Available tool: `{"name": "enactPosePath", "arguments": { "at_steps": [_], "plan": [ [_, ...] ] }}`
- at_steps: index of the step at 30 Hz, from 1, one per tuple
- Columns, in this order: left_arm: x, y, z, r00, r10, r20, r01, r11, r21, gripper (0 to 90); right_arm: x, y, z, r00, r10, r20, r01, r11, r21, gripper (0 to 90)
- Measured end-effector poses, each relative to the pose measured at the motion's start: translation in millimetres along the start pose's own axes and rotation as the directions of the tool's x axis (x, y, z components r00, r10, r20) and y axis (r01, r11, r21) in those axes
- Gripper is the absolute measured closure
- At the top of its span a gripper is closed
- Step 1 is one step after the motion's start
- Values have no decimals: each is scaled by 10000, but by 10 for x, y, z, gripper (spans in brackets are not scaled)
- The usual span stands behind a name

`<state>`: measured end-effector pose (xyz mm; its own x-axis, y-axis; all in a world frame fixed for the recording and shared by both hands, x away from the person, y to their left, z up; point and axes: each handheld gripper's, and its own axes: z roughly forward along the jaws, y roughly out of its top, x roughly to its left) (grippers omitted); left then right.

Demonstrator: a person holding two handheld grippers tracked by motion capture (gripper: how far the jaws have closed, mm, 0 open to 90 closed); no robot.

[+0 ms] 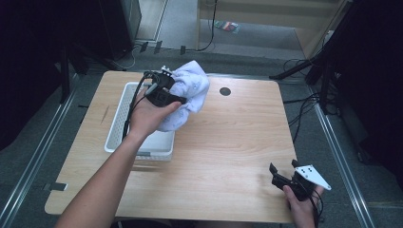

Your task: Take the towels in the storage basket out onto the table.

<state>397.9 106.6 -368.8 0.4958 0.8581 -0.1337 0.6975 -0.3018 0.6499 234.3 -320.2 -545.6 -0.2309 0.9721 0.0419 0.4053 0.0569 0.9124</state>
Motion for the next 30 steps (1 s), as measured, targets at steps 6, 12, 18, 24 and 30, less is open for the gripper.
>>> {"name": "enactPosePath", "arguments": {
  "at_steps": [6,12,18,24,30],
  "plan": [
    [-178,50,105,9995,260,193,-262,9996,89,594,-2,-1,-1,10000,7,-20,-7,10000,-39,137],
    [-348,97,225,9985,388,397,-391,9992,59,591,-3,-2,-4,10000,44,-26,-44,10000,-46,136],
    [-481,104,367,9971,585,488,-595,9980,191,588,-5,-2,-8,10000,77,-40,-77,10000,-54,136],
    [-564,99,509,9959,652,627,-670,9974,279,583,-6,-3,-9,10000,71,-44,-71,9999,-80,136],
    [-657,89,644,9941,827,703,-859,9953,438,580,-6,-3,-10,10000,36,-44,-37,10000,-73,137]
  ]
}}
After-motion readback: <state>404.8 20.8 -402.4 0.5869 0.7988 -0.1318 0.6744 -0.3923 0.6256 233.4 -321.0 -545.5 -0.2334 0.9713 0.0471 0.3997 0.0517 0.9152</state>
